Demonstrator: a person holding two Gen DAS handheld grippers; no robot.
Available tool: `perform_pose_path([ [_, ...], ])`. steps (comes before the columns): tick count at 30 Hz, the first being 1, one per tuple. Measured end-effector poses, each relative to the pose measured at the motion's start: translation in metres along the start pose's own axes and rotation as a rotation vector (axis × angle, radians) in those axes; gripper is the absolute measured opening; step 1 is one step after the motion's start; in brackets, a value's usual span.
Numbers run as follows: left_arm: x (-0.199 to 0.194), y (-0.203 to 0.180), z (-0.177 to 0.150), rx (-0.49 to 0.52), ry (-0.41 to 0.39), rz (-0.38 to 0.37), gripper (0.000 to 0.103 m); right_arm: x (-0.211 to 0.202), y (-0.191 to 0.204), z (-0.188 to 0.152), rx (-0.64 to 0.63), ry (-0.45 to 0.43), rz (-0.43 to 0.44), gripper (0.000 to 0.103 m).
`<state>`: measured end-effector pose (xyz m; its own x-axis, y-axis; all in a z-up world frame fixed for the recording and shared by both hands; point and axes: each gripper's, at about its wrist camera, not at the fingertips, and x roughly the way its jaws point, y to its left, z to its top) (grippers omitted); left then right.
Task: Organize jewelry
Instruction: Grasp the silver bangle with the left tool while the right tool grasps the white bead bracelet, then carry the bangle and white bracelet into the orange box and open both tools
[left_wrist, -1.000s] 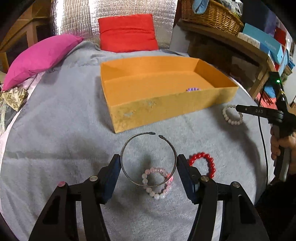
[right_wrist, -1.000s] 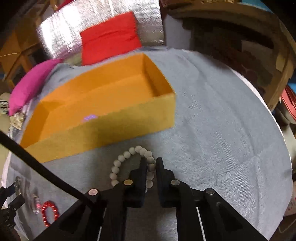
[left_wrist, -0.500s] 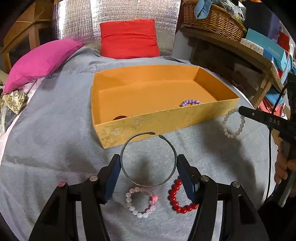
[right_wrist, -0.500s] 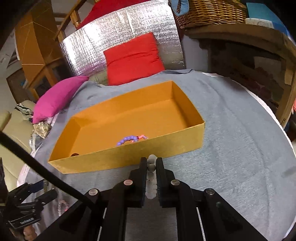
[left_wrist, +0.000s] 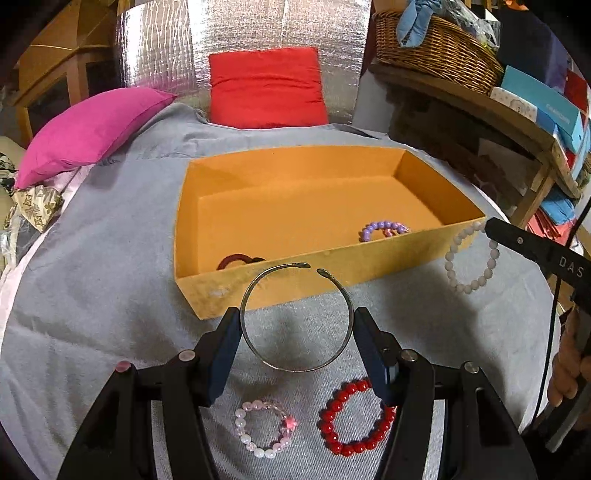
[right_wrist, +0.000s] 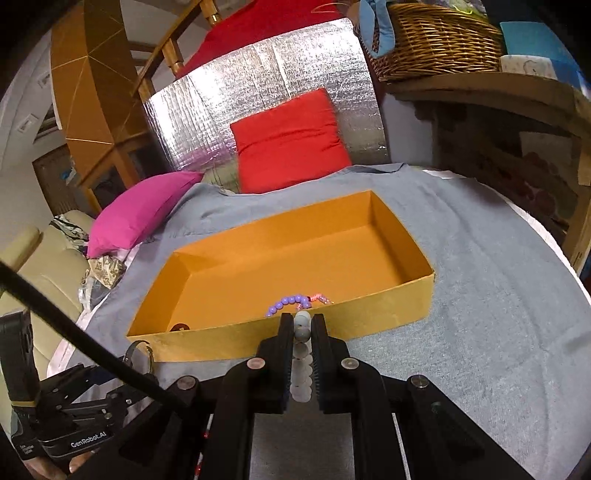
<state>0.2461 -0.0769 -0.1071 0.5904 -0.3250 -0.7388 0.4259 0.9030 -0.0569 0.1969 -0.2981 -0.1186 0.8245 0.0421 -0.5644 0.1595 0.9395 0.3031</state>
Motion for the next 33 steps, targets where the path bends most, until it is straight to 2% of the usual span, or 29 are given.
perform_pose_path([
  [15, 0.003, -0.014, 0.007, 0.033, -0.029, 0.058, 0.063, 0.006, 0.002, 0.005, 0.016, -0.001, 0.015, 0.011],
  [21, 0.000, -0.022, 0.017, 0.052, -0.053, 0.053, 0.063, 0.006, -0.003, 0.016, 0.042, -0.045, 0.021, 0.011],
  [29, -0.006, -0.022, 0.050, 0.009, -0.120, 0.024, 0.063, 0.007, -0.019, 0.036, 0.126, -0.122, 0.020, 0.011],
  [33, 0.001, -0.023, 0.068, 0.008, -0.133, 0.044, 0.063, 0.012, -0.030, 0.043, 0.176, -0.132, 0.029, 0.011],
])
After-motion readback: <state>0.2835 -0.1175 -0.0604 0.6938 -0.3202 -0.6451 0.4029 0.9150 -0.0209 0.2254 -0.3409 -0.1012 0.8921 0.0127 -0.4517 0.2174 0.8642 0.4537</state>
